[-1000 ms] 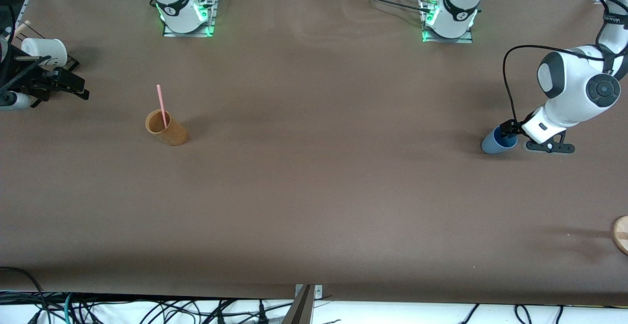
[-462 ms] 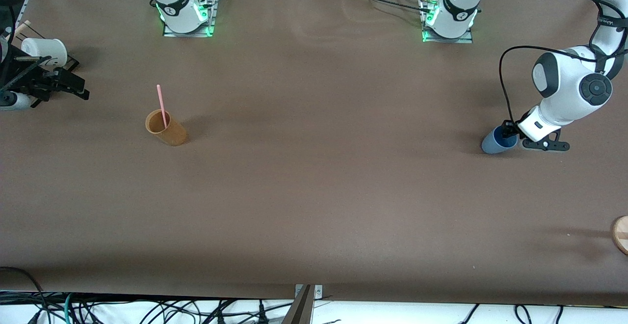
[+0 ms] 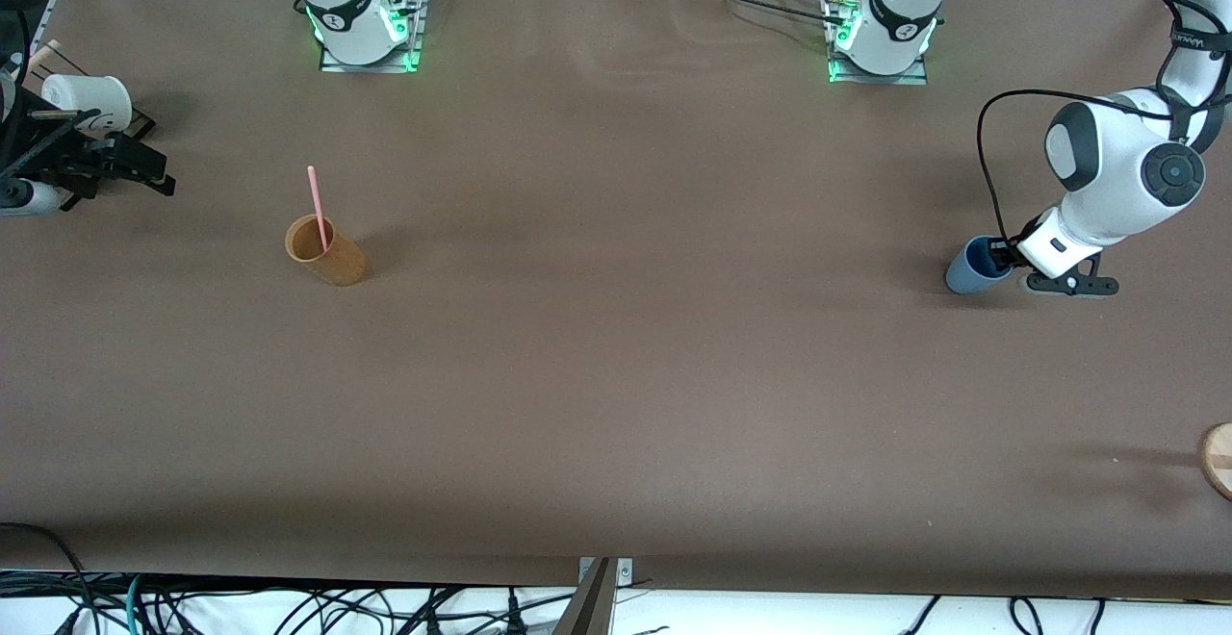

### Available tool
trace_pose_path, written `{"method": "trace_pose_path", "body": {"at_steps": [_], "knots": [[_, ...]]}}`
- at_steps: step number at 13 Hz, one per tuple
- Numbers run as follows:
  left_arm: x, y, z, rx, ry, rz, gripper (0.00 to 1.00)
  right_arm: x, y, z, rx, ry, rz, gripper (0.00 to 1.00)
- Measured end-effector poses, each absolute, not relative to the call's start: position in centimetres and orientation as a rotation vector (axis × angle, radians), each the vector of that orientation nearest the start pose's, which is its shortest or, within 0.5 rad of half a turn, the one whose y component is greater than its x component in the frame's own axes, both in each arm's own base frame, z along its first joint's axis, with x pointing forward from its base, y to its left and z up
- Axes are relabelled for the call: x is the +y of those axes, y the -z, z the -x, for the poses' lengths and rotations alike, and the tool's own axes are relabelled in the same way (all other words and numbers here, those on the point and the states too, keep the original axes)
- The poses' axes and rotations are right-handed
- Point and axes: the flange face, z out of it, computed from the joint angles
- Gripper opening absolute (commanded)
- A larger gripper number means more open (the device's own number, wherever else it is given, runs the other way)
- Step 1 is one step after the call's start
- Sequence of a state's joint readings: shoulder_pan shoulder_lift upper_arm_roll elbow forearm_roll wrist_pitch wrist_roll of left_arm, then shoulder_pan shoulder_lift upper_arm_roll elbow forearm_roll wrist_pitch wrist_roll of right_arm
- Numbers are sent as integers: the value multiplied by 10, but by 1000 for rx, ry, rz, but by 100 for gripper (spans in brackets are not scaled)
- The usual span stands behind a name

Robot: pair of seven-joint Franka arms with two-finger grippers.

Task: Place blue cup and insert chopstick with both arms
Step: 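Carry the blue cup with the left gripper toward the table middle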

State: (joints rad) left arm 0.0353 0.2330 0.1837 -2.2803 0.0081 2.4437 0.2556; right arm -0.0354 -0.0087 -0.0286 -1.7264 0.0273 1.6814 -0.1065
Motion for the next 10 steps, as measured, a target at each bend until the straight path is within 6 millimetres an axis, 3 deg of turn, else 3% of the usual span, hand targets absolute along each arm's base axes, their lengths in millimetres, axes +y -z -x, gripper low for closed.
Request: {"method": "trace_pose_path", "body": {"at_steps": [2,4,7,10], "knots": [[100,-267,-531,60,-116,3144,0,-33,-565,-555,-60,-53,3110,100],[57,-300,-560,112,-111,3184,0,-33,-565,-555,-61,-51,3110,100],[-49,-347,-591,158,-73,3196,0,-33,-566,-555,-61,-50,3110,100],[-187,-378,-593,185,-82,3187,0,-32,-566,-555,-62,-50,3110,100]]}}
